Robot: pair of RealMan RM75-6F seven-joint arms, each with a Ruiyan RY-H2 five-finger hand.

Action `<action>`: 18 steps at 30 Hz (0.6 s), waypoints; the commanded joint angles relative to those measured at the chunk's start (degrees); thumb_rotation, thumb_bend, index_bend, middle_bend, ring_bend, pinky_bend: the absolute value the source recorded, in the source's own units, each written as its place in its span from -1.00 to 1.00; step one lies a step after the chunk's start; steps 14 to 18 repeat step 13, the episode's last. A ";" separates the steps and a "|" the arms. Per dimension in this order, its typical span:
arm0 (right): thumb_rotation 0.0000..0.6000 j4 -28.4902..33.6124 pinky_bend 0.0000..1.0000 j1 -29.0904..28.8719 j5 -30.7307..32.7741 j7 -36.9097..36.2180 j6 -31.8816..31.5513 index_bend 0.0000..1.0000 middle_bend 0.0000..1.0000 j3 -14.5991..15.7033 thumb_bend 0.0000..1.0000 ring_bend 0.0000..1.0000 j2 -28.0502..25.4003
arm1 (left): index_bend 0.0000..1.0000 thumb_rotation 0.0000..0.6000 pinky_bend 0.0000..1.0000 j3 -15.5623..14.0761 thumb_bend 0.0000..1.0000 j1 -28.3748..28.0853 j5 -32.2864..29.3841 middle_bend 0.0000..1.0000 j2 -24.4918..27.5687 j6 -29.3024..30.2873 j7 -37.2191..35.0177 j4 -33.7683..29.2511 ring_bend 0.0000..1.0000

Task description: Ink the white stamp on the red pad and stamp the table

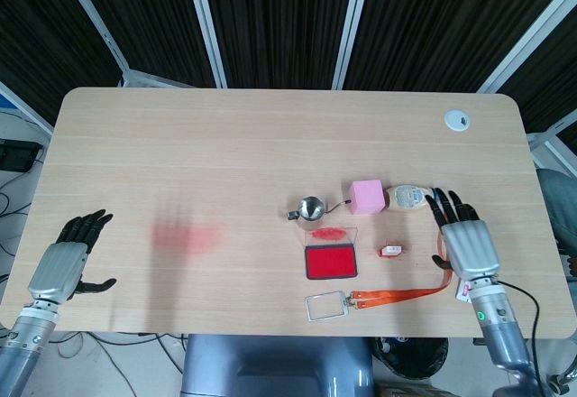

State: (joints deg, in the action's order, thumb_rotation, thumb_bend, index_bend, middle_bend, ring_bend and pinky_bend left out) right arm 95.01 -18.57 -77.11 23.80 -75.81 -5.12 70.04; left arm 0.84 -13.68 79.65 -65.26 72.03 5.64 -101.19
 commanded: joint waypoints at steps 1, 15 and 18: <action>1.00 2.28 -0.59 4.64 -5.05 -3.79 -5.79 -1.00 -1.00 3.10 -0.75 -1.00 -4.10 | -1.00 1.00 -1.00 -0.02 -0.97 0.04 0.64 -1.00 -0.22 0.54 0.62 0.58 -1.00; 1.00 -6.15 -0.63 13.48 -12.91 -11.78 -18.30 -1.00 -1.00 6.38 -0.76 -1.00 -3.29 | -1.00 1.00 -1.00 -0.08 -0.97 0.42 3.16 -1.00 -1.14 2.71 1.04 3.00 -1.00; 1.00 -6.15 -0.63 13.48 -12.91 -11.78 -18.30 -1.00 -1.00 6.38 -0.76 -1.00 -3.29 | -1.00 1.00 -1.00 -0.08 -0.97 0.42 3.16 -1.00 -1.14 2.71 1.04 3.00 -1.00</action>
